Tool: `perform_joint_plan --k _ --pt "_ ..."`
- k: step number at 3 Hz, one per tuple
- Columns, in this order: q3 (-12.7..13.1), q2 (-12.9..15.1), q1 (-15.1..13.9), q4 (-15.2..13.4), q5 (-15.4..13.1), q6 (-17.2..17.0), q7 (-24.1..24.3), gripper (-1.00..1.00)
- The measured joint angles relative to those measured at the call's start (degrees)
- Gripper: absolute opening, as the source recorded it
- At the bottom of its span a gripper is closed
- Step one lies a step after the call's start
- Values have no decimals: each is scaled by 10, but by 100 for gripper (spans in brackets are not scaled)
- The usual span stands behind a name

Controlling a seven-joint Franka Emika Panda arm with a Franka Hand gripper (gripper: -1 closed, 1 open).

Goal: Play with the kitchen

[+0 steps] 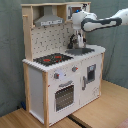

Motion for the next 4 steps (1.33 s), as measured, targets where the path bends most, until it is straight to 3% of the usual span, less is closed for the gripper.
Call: perform_joint_plan --k 1,3,4 --pt "50 -26 4 22 3 9 -1 -100" --pt "152 17 9 59 -6 61 12 -100" --pt "185 53 15 71 -21 89 14 -100"
